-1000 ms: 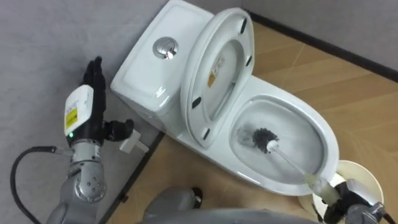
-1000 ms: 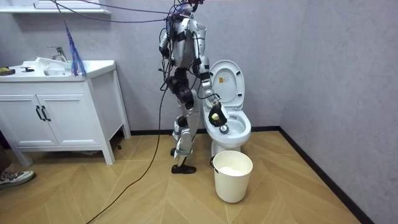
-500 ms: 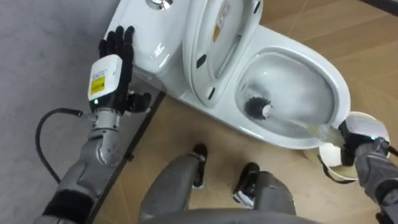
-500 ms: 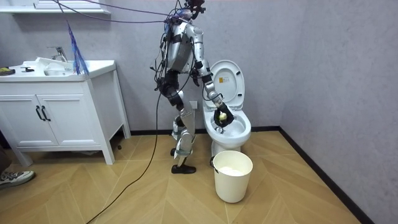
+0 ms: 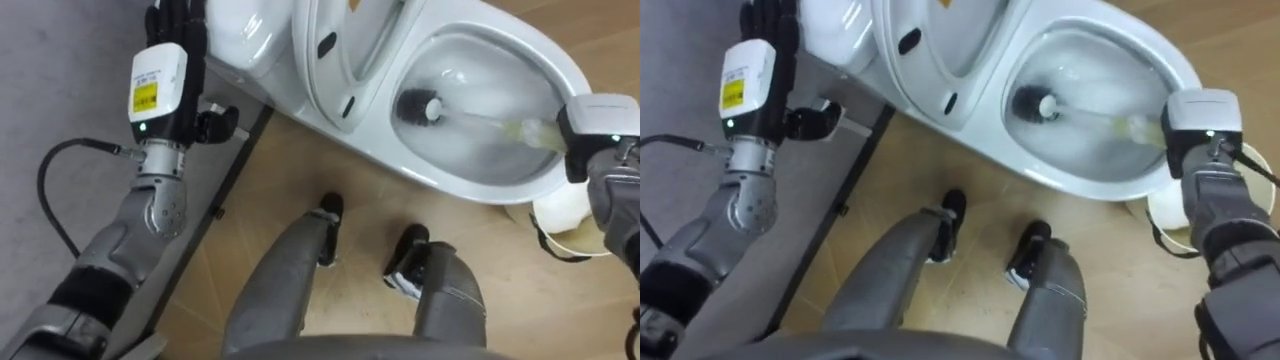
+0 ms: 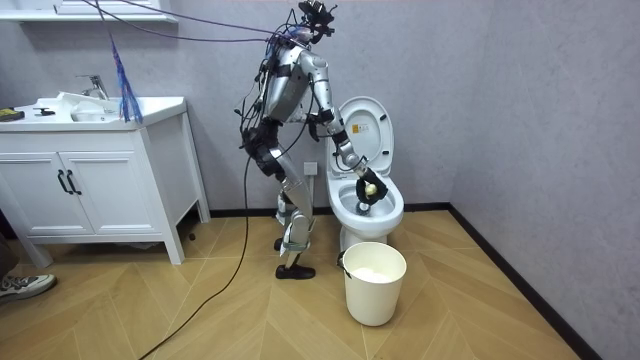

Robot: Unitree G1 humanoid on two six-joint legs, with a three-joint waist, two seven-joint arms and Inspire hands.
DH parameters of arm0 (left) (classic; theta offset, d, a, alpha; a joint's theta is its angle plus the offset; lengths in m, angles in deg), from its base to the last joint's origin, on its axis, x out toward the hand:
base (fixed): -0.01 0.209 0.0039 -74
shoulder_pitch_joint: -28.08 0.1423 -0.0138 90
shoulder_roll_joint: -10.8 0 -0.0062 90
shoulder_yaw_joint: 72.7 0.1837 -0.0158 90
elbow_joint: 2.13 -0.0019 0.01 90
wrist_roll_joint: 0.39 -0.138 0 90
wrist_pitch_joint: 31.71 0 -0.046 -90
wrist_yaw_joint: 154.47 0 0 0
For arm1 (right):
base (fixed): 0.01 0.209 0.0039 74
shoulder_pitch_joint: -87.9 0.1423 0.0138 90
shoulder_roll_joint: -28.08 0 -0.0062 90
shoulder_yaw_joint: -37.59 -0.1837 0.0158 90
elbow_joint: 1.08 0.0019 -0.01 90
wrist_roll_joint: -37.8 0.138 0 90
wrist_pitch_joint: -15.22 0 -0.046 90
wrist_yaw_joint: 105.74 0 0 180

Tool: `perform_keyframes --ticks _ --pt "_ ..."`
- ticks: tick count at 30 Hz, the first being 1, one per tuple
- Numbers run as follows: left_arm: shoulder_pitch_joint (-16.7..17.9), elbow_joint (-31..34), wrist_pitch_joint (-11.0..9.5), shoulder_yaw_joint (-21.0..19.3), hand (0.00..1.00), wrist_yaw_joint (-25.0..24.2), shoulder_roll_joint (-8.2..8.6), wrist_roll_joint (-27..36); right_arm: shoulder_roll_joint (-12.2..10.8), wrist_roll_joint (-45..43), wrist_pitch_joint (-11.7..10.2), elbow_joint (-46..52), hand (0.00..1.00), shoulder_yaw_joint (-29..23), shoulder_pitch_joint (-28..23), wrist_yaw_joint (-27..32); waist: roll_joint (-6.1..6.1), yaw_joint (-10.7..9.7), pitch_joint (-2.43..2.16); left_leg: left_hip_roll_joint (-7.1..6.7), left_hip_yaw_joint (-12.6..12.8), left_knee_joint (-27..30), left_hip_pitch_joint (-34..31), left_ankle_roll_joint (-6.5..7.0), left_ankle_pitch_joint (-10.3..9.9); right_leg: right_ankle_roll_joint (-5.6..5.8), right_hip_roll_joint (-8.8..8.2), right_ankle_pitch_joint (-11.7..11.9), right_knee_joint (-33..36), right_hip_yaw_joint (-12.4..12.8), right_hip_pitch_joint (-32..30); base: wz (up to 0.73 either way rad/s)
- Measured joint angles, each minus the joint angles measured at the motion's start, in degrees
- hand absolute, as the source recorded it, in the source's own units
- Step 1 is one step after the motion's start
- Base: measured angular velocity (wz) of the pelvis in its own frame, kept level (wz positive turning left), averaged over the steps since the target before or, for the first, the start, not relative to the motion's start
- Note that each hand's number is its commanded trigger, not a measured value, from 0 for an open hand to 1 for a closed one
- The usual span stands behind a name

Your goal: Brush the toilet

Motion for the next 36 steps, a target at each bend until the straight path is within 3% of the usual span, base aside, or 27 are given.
perform_keyframes --ticks 2,7,12,13,15,18,20,23,29,32,36 --pt "-0.2 0.62 1.61 -0.04 0.0 0.8 0.13 -0.11 -0.8 6.82 -0.01 -2.05 1.0 -1.34 1.7 0.32 -0.17 -0.23 0.12 -0.11 0.46 0.54 -1.35 -0.02 0.06 -0.09 -0.15 -0.05 1.22 0.85 -1.98 -0.08" --pt "-1.12 1.36 4.42 -0.39 0.0 2.01 0.61 -0.58 -1.14 10.82 -0.24 -4.05 1.0 -4.47 2.24 1.82 -0.13 -1.51 0.23 -0.12 0.52 2.24 -3.54 -0.03 0.05 -0.47 -1.14 -0.59 3.42 0.72 -4.17 0.05" --pt "-1.7 0.88 6.15 0.11 0.0 3.65 0.78 -0.62 -1.18 5.24 0.0 -4.14 1.0 -4.62 2.76 5.05 0.57 -1.78 0.64 0.02 1.28 2.97 -4.63 0.18 0.12 -0.54 -1.08 -0.63 4.32 1.21 -5.66 -0.04" --pt "-2.06 0.49 6.4 0.48 0.0 4.08 0.79 -0.63 -1.09 3.8 0.13 -4.17 1.0 -4.36 2.88 5.92 0.92 -1.54 0.92 0.03 1.34 3.03 -4.69 0.18 0.11 -0.55 -1.03 -0.61 4.32 1.24 -5.72 -0.09" --pt "-2.59 0.35 6.87 1.13 0.0 4.4 0.84 -0.65 -0.93 2.07 0.69 -4.38 1.0 -3.36 3.05 6.25 1.15 -0.85 0.9 0.02 1.68 3.06 -5.0 0.19 0.11 -0.57 -0.88 -0.5 4.3 1.43 -6.29 -0.08" --pt "-2.7 0.37 7.76 1.97 0.0 4.64 1.05 -0.59 -0.95 -3.42 1.44 -4.29 1.0 -1.97 3.08 6.32 2.62 -0.64 0.83 0.02 1.51 3.19 -5.29 0.2 0.11 -0.73 -0.96 -0.42 4.19 0.88 -6.31 0.02" --pt "-2.41 0.81 8.37 2.39 0.0 4.69 1.43 -0.61 -1.08 -8.33 3.49 -4.24 1.0 -0.5 2.92 6.25 4.0 0.28 0.74 0.05 1.5 3.29 -5.44 0.24 0.08 -0.72 -0.93 -0.41 4.06 0.85 -6.35 -0.02" --pt "-2.32 0.33 8.39 2.59 0.0 4.76 1.63 -0.63 -1.26 -11.2 5.72 -3.83 1.0 0.0 2.16 6.71 4.72 0.77 0.52 -0.03 1.58 2.96 -5.45 0.21 0.07 -0.71 -0.89 -0.42 3.99 0.92 -6.57 0.0" --pt "-0.24 -0.46 9.8 2.89 0.0 4.12 3.91 -0.52 -3.41 -13.43 10.2 -1.58 1.0 0.64 -0.82 6.85 7.08 1.98 -0.85 1.15 1.58 0.97 -3.03 -0.12 -0.12 -0.62 1.18 0.53 0.27 1.1 -3.65 -0.11" --pt "0.99 -0.34 10.21 3.0 0.0 3.71 4.06 -0.49 -3.92 -14.57 11.6 -1.19 1.0 1.04 -2.08 7.16 7.6 1.74 -1.19 1.11 1.64 0.44 -1.84 -0.18 -0.19 -0.52 1.28 0.47 -0.6 1.17 -2.58 -0.01" --pt "1.44 -0.04 10.37 3.23 0.0 3.69 4.47 0.81 -4.09 -14.57 12.28 -1.34 1.0 1.92 -2.11 5.92 7.48 1.91 -1.11 1.11 1.73 -0.05 -0.87 -0.27 -0.26 -0.39 1.36 0.26 -1.0 1.34 -1.64 0.0"
